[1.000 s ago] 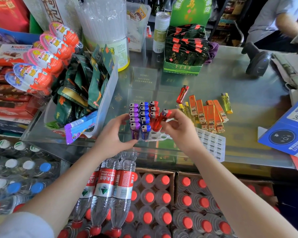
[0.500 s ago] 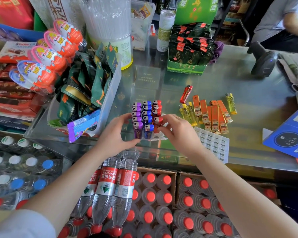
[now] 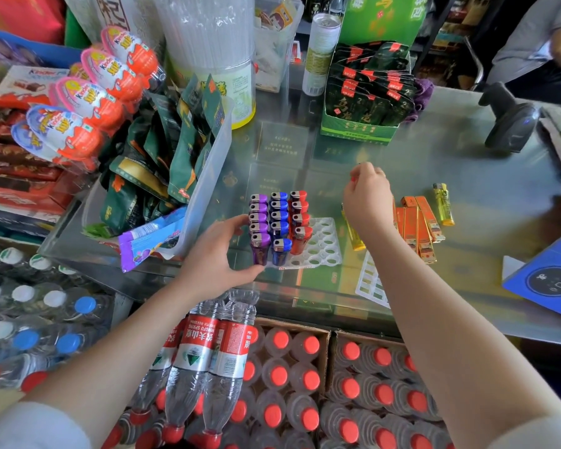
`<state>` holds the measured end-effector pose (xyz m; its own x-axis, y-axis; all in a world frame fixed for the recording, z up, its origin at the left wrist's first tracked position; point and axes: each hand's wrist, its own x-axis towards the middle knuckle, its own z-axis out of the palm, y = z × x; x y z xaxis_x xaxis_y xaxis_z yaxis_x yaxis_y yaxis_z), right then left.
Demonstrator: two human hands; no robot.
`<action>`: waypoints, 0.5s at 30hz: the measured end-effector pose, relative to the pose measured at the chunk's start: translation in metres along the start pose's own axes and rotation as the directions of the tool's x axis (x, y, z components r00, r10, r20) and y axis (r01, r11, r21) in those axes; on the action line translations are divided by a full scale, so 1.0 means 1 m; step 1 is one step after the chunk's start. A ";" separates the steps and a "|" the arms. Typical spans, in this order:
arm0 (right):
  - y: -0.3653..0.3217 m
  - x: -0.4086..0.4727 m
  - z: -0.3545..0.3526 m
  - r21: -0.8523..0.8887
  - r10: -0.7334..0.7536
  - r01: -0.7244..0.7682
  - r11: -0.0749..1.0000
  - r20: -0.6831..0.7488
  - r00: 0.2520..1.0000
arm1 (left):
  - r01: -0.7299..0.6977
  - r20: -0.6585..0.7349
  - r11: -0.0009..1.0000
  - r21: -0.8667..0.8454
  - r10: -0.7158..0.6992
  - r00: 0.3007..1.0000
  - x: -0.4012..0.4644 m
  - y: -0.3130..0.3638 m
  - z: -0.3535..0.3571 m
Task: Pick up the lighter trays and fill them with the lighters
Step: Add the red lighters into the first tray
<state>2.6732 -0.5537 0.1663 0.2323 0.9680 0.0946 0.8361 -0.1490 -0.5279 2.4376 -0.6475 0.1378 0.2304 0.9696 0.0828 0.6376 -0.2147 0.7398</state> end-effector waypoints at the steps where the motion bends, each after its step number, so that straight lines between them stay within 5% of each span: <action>1: 0.000 0.005 0.003 -0.029 0.030 -0.029 0.999 0.010 1.000 | -0.001 -0.002 1.000 -0.006 0.001 1.000 0.000 0.000 0.000; 10: -0.010 0.028 0.011 0.004 0.194 -0.195 0.981 0.099 0.976 | 0.016 0.014 1.000 -0.007 -0.016 1.000 0.004 -0.005 0.001; 15: -0.016 0.015 0.001 0.159 0.046 -0.078 0.984 0.195 0.980 | 0.036 0.017 0.999 0.000 -0.036 0.999 0.002 -0.003 0.000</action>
<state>2.6625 -0.5361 0.1753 0.1690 0.9809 -0.0963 0.7256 -0.1899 -0.6614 2.4363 -0.6450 0.1356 0.2197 0.9745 0.0454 0.6456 -0.1801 0.7421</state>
